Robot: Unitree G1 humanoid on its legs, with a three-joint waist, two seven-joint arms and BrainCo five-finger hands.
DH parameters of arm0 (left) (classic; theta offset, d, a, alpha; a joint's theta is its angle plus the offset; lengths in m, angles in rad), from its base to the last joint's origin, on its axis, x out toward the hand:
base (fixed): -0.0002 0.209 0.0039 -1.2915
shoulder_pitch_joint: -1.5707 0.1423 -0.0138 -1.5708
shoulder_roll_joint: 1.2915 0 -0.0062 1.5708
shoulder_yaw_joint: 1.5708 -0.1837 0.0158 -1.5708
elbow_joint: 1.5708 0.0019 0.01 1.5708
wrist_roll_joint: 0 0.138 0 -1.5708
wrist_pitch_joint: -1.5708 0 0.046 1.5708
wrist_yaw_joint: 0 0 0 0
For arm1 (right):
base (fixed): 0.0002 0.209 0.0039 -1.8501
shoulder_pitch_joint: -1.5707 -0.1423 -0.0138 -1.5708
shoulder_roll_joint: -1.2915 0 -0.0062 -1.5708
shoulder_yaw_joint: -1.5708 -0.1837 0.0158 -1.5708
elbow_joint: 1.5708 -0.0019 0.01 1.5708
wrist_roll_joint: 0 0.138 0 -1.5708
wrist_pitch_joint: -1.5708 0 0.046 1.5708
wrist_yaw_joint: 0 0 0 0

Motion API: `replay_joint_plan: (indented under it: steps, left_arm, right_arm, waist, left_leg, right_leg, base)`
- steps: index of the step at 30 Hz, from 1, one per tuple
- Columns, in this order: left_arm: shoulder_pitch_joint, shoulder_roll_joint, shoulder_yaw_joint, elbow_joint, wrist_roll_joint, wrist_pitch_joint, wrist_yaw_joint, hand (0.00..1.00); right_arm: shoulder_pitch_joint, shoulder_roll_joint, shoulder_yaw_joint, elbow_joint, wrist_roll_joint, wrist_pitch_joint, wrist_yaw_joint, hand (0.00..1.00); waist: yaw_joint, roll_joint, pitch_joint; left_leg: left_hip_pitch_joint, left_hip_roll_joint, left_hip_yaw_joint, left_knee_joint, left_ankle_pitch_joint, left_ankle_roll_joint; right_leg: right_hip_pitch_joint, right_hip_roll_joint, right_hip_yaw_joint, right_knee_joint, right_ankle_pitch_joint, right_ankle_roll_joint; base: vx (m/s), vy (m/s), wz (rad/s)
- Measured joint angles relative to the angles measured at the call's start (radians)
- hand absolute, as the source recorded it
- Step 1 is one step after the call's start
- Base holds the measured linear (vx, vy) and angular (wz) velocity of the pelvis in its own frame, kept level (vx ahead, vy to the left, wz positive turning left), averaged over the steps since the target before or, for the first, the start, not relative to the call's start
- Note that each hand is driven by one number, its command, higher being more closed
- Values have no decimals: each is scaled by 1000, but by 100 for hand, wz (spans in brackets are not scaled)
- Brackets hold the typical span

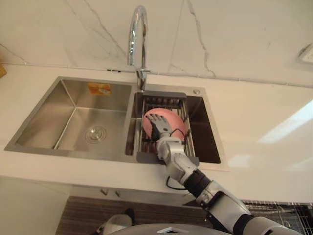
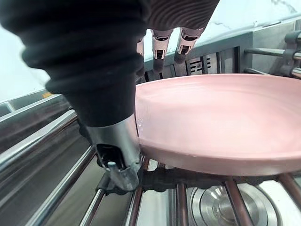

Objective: Walk over to the sink, pick up the cup, carry it to the dishwasher, place the cup inside the dishwasher, then close the dishwasher door

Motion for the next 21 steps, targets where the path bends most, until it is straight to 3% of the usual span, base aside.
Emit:
replay_joint_plan:
  steps: [7,21]
  left_arm:
    - [-1,12,-2,-1,8,1,0,0]
    - [-6,18,-22,-2,7,10,1,0]
  right_arm:
    - [-11,7,2,40,-42,42,8,0]
    - [-17,20,1,69,-117,86,90,0]
  waist:
    - [8,-20,0]
    - [11,-20,0]
  left_leg:
    - [1,-7,3,0,-3,5]
    - [3,-19,10,0,-12,16]
  right_leg:
    - [1,-8,0,0,0,0]
    - [4,-20,5,6,-4,6]
  base:
    - [0,0,0]
    - [-3,5,-1]
